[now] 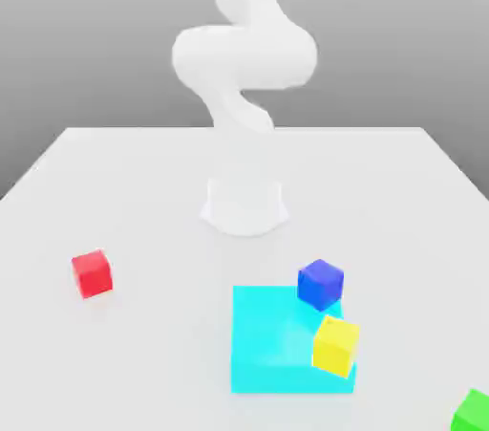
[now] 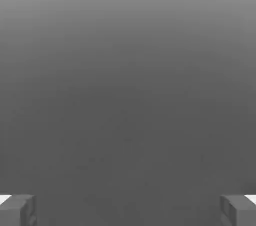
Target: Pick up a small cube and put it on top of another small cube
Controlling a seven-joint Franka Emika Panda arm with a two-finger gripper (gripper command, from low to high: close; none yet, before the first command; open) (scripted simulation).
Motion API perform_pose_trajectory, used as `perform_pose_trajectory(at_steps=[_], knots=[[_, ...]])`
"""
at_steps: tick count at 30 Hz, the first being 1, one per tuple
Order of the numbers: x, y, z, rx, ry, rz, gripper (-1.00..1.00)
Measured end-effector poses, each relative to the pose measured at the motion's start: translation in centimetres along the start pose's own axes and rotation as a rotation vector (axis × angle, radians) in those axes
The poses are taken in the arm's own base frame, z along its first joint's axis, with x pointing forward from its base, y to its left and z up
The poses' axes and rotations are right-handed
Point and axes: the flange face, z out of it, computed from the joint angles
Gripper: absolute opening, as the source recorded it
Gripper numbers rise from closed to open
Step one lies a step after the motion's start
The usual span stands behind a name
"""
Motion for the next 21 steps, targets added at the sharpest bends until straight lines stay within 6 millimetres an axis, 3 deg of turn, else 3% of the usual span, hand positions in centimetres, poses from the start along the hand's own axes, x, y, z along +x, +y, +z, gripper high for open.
perform_pose_trajectory(at_steps=[5,10,14,18,20,21], knots=[[2.3,9.8,11.5,-0.196,-0.045,0.2,0.0],[1.3,22.2,19.6,-0.381,-0.093,0.412,0.0],[-2.3,33.3,23.7,-0.532,-0.139,0.607,0.0],[-9.1,44.3,25.7,-0.686,-0.196,0.828,0.0],[-10.6,47.0,26.5,-0.713,-0.198,0.88,0.0],[-11.1,47.3,27.2,-0.716,-0.203,0.872,0.0]])
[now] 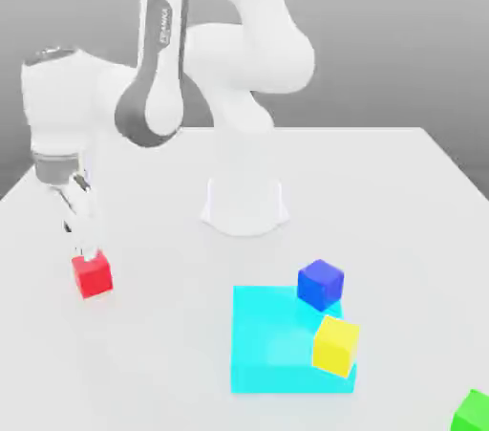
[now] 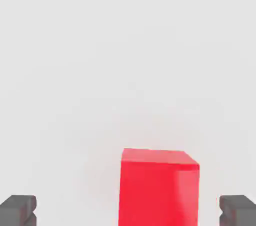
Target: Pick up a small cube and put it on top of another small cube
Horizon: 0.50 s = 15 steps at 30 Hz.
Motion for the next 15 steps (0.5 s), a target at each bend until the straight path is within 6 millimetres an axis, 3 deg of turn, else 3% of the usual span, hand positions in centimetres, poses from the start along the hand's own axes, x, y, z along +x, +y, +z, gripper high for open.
perform_pose_trajectory(at_steps=[4,5,11,15], knots=[[-0.1,0.3,3.5,-0.005,0.0,0.002,0.0],[-0.2,0.4,4.2,-0.006,0.0,0.003,-1.0],[-0.2,0.4,4.6,-0.006,0.0,0.004,-1.0],[0.0,0.2,2.4,-0.005,-0.001,0.002,-1.0]])
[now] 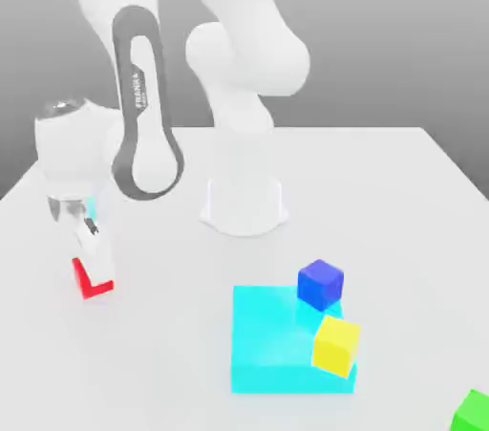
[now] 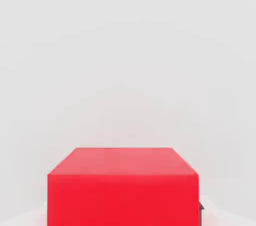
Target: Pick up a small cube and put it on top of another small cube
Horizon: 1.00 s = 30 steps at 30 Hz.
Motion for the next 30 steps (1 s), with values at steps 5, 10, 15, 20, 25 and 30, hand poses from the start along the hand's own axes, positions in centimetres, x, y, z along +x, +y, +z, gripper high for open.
perform_pose_trajectory(at_steps=[5,10,15,20,25,30], knots=[[-0.2,0.1,-3.9,0.0,-0.003,0.004,-1.0],[-8.3,-4.4,-6.8,0.01,-0.02,-0.136,-1.0],[-18.3,-6.5,-9.7,0.012,-0.03,-0.291,-1.0],[-28.5,-5.2,-12.4,0.006,-0.027,-0.448,-1.0],[-37.1,-1.1,-14.3,0.0,-0.007,-0.593,-1.0],[-38.2,-0.5,-10.3,0.0,0.001,-0.613,-1.0]])
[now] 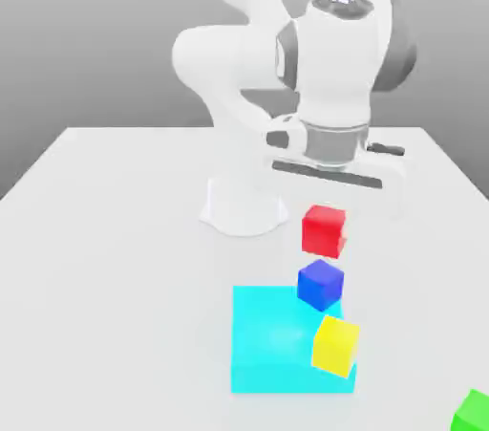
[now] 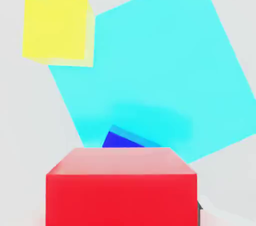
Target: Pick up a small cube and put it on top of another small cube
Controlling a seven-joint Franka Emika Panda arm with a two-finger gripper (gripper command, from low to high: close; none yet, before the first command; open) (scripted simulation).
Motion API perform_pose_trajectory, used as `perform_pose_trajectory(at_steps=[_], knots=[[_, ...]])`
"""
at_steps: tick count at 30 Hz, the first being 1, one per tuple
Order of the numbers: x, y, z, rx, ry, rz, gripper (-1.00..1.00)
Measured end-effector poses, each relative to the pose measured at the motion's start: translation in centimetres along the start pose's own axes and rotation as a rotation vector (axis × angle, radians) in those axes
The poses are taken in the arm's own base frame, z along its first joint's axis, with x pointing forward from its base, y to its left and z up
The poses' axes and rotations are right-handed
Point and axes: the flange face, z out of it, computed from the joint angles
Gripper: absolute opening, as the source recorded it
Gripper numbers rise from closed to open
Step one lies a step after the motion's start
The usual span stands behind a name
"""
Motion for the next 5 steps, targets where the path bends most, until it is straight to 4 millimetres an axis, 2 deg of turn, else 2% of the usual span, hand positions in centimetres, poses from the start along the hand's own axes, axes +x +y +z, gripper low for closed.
perform_pose_trajectory(at_steps=[1,2,5], knots=[[-0.06,0.06,0.96,0.0,0.0,-0.001,-1.0],[-0.11,0.13,1.68,0.0,-0.001,-0.001,1.0],[-0.11,0.13,1.68,0.0,-0.001,-0.001,1.0]])
